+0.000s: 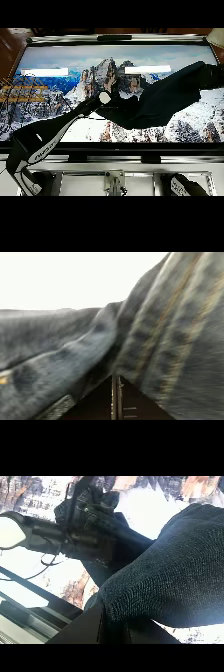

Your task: Fold the shirts.

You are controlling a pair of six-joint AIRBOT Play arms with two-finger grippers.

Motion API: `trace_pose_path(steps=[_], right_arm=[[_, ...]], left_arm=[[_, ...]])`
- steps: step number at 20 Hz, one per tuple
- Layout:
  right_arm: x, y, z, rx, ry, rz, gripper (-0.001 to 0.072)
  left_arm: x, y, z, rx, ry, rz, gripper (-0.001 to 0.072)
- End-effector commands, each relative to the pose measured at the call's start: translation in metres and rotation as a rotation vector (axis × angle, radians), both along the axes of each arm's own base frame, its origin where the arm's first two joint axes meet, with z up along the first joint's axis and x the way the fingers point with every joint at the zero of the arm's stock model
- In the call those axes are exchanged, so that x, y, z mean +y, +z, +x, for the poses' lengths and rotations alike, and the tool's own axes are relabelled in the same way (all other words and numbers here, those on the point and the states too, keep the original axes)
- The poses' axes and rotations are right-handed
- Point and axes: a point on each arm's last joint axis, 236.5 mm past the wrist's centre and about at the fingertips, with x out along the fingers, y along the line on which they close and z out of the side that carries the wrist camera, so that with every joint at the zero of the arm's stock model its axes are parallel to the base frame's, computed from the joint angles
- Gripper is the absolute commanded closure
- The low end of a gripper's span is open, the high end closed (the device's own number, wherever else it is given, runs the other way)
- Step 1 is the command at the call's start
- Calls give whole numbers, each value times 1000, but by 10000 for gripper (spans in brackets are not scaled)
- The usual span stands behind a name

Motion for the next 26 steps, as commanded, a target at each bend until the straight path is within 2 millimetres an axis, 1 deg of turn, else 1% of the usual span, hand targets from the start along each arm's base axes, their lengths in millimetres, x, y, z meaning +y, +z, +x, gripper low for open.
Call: trace_pose_path(steps=[1,2,4,5,6,8,10,11,12,14,15,16,17,18,19,20,21,22,23,24,25,26], right_arm=[[10,-11,3,33,34,-10,621],[18,-19,6,54,61,-23,621],[44,-43,19,97,133,-47,621],[64,-54,30,99,172,-47,621],[87,-64,40,92,209,-38,621],[142,-89,55,92,288,-22,621],[200,-127,56,127,373,-19,621],[228,-150,54,154,408,-20,621],[252,-172,51,180,434,-22,621],[297,-217,44,241,449,-5,621],[314,-232,41,269,439,22,613],[330,-241,39,289,430,60,456],[341,-245,41,302,416,101,113],[343,-243,42,309,406,124,80],[336,-240,47,313,393,124,80],[325,-233,51,315,385,125,80],[306,-220,60,305,364,129,79],[284,-200,74,277,326,146,80],[258,-179,88,243,280,161,80],[225,-156,100,206,231,164,80],[186,-144,110,181,177,129,80],[135,-144,116,183,107,43,80]], left_arm=[[45,32,22,-126,2,121,664],[73,41,26,-169,-10,216,664],[145,68,35,-258,-2,438,663],[183,90,39,-308,27,535,663],[217,114,43,-350,69,602,663],[282,170,42,-423,186,675,662],[334,219,34,-469,310,666,661],[356,240,28,-492,367,656,661],[376,260,22,-519,424,646,661],[404,289,8,-560,503,632,661],[413,299,0,-569,528,629,661],[419,303,-6,-569,539,631,661],[420,304,-11,-564,539,633,661],[421,301,-14,-551,534,640,661],[421,298,-14,-538,528,646,661],[421,295,-14,-532,526,649,661],[420,293,-13,-529,524,651,660],[420,290,-11,-526,522,653,660],[420,287,-10,-523,521,654,660],[420,284,-10,-517,518,657,660],[420,281,-10,-511,514,660,660],[420,278,-10,-505,512,663,660]])
